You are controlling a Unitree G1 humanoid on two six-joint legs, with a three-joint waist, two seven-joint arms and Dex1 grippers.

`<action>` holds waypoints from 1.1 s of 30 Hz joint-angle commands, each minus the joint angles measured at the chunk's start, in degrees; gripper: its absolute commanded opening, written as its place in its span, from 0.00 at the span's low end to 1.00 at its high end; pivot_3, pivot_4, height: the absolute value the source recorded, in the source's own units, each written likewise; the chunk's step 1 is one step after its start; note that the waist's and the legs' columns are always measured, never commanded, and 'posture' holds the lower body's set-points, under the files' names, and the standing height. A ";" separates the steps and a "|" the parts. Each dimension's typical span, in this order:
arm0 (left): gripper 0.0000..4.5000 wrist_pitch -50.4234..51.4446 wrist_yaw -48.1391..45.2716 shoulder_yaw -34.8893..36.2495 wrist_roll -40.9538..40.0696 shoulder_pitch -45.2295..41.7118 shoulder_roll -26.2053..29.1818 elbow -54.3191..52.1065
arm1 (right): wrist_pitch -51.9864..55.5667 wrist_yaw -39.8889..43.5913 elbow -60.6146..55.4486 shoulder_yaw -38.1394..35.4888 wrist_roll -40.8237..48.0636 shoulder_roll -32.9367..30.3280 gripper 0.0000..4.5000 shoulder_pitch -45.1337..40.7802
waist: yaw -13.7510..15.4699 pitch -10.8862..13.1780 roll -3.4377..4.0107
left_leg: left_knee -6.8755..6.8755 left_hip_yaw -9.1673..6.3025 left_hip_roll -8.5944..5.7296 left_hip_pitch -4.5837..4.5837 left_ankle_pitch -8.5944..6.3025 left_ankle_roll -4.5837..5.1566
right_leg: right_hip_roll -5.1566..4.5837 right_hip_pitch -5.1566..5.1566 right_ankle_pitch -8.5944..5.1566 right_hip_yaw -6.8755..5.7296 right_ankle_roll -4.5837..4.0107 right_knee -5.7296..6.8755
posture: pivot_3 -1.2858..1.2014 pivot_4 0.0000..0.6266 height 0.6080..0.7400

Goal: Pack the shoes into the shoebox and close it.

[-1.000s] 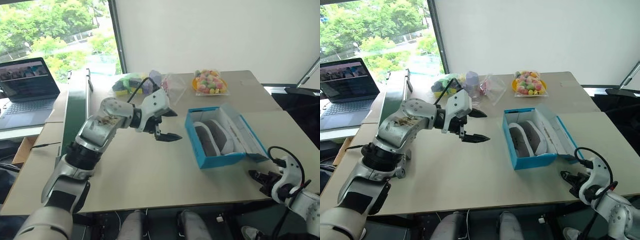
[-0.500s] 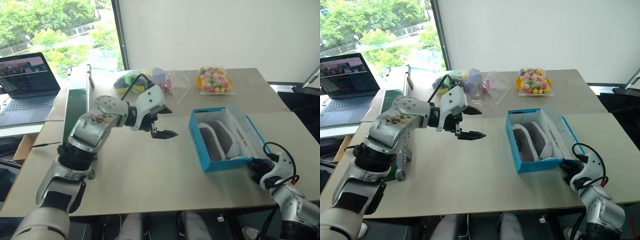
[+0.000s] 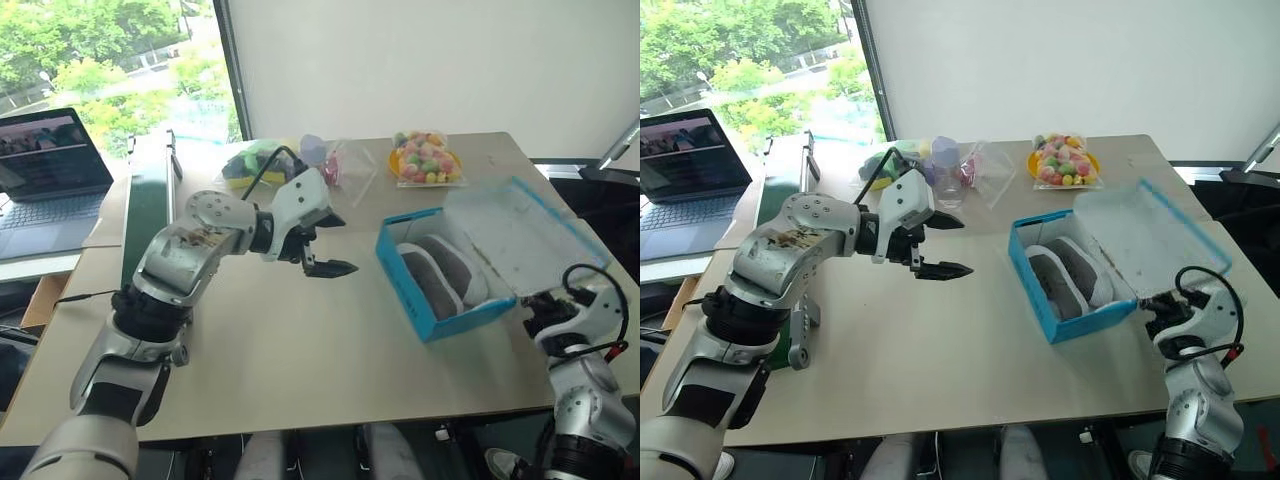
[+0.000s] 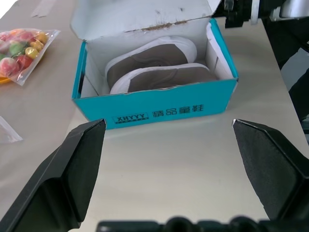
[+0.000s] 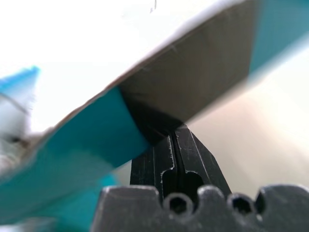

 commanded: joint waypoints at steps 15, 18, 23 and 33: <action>1.00 -1.03 0.81 1.22 0.07 -0.91 -0.38 -0.45 | 22.32 -1.17 -12.35 11.57 15.66 -11.01 0.01 -9.23 | 0.04 0.03 -0.09 | 0.00 0.09 0.02 0.03 0.04 0.08 | 0.00 0.01 0.04 0.04 -0.05 -0.01 | 0.52 0.24 0.99; 1.00 -0.58 1.45 1.34 0.25 0.20 0.20 -1.48 | 24.89 0.10 -8.30 19.87 9.64 -14.08 0.01 -15.44 | -0.03 0.04 -0.11 | 0.03 0.09 0.01 0.03 0.04 0.07 | -0.01 0.00 0.04 0.01 -0.06 0.00 | 0.52 0.24 0.99; 1.00 0.57 3.06 2.11 -0.14 1.28 0.76 -3.10 | 28.85 3.06 -0.42 27.83 4.29 -15.89 0.01 -22.83 | 0.07 0.10 -0.23 | 0.05 0.12 0.01 -0.02 0.21 0.37 | -0.01 -0.02 0.05 0.00 -0.05 -0.02 | 0.52 0.24 0.99; 1.00 2.36 5.47 3.79 -0.60 3.52 2.67 -5.92 | 32.86 10.84 6.63 38.26 -5.04 -19.03 0.01 -26.57 | 0.95 0.10 -0.40 | 0.07 0.18 -0.01 -0.20 0.17 0.53 | -0.05 -0.08 0.08 -0.01 0.06 -0.14 | 0.52 0.24 0.99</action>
